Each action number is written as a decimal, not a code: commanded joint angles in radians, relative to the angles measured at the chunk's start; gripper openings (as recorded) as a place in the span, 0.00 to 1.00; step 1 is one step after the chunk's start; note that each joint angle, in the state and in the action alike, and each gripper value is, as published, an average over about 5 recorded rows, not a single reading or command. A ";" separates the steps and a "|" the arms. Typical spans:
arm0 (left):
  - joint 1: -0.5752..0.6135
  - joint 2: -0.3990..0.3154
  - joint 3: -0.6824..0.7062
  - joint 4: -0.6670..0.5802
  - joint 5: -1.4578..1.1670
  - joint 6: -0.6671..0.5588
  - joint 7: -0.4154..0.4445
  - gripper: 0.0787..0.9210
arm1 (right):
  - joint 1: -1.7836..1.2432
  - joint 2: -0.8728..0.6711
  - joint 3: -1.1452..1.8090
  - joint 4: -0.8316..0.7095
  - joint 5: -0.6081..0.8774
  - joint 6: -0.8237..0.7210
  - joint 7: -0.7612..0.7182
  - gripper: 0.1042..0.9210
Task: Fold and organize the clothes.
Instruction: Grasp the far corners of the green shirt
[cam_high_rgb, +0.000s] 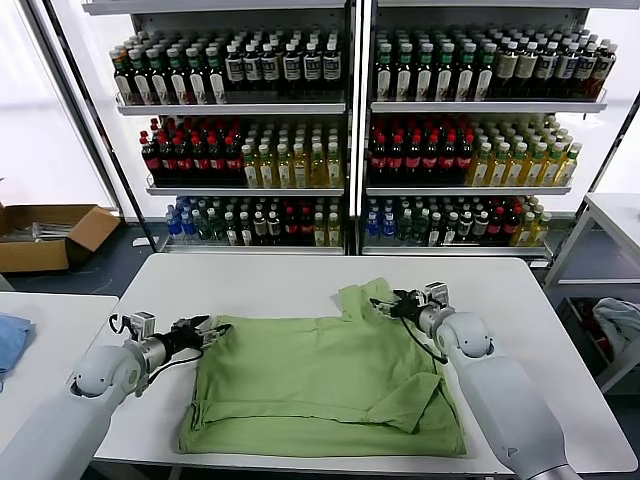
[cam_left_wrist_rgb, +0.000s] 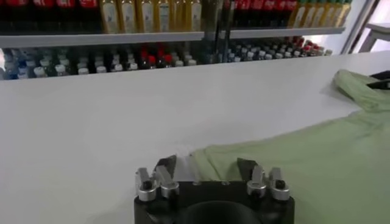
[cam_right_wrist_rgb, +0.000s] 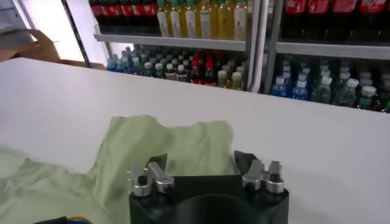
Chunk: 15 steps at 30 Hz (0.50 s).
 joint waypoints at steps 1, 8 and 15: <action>0.023 0.012 0.046 0.008 0.062 0.008 0.032 0.56 | 0.019 0.007 -0.017 -0.021 0.005 -0.018 -0.005 0.55; 0.028 0.010 0.048 0.003 0.073 0.006 0.038 0.31 | 0.024 -0.005 -0.025 0.000 0.022 -0.039 -0.018 0.31; 0.014 -0.008 0.024 -0.009 0.074 -0.011 0.021 0.08 | 0.013 0.007 -0.006 0.021 0.026 -0.039 -0.033 0.06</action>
